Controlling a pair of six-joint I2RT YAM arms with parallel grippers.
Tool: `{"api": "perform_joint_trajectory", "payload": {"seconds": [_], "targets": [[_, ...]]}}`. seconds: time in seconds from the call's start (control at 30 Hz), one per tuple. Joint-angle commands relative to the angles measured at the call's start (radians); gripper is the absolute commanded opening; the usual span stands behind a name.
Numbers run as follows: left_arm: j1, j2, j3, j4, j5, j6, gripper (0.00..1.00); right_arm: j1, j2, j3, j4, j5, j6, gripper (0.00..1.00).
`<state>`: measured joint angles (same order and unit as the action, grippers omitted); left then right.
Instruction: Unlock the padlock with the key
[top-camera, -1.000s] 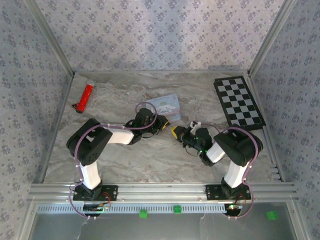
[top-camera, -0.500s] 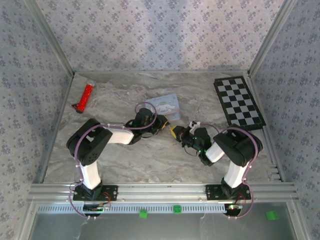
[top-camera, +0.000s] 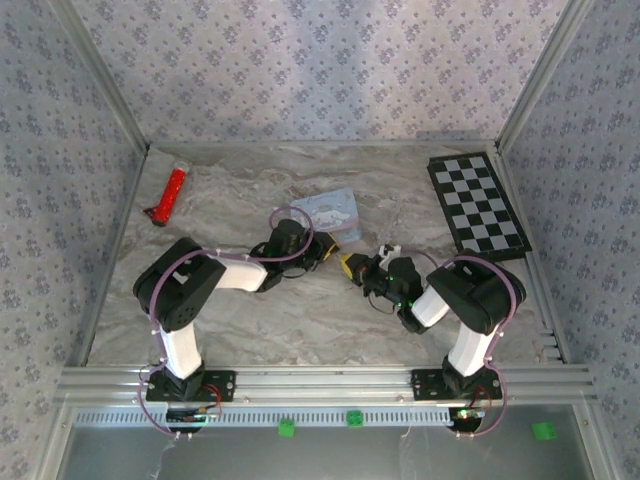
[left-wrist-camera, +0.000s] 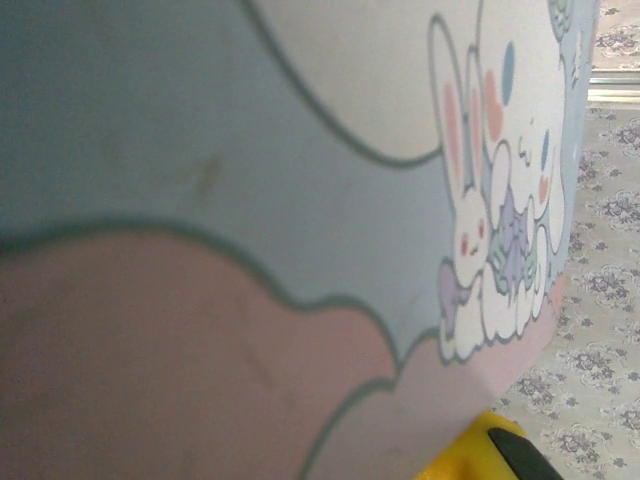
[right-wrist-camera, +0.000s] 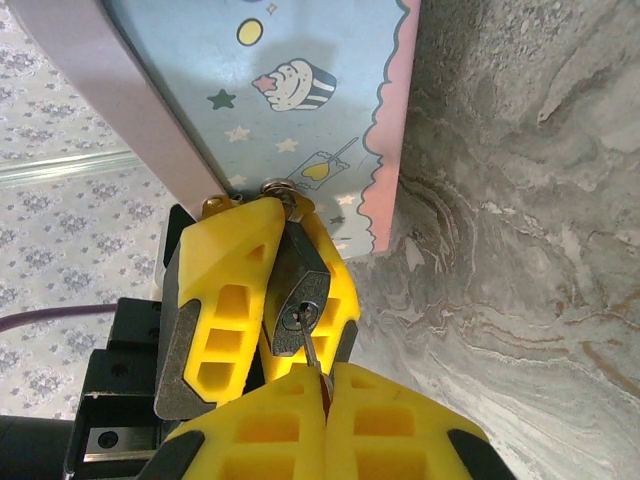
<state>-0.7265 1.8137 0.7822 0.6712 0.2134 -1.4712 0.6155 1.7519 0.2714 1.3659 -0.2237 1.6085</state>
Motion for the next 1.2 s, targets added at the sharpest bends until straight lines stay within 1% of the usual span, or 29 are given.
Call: {"api": "perform_joint_trajectory", "payload": {"seconds": [0.0, 0.1, 0.3, 0.63, 0.9, 1.17], "targets": [[-0.013, -0.026, 0.017, 0.04, 0.053, -0.009, 0.05, 0.008, -0.015, -0.004, 0.027, 0.031, 0.01, 0.0], [-0.006, -0.034, 0.013, 0.012, 0.047, 0.007, 0.05, 0.005, -0.032, -0.008, 0.026, 0.034, -0.003, 0.0], [0.001, -0.022, 0.012, 0.026, 0.055, 0.003, 0.05, 0.006, -0.057, -0.013, 0.022, 0.03, -0.015, 0.0], [-0.001, -0.027, 0.009, 0.026, 0.055, 0.002, 0.05, 0.009, -0.042, -0.016, 0.026, 0.037, -0.016, 0.0], [-0.016, -0.032, 0.02, 0.031, 0.06, -0.005, 0.05, 0.026, -0.029, 0.026, 0.027, 0.014, -0.013, 0.0], [-0.027, -0.041, 0.013, 0.029, 0.059, -0.008, 0.05, -0.016, -0.028, 0.022, 0.026, -0.011, -0.007, 0.0]]}}
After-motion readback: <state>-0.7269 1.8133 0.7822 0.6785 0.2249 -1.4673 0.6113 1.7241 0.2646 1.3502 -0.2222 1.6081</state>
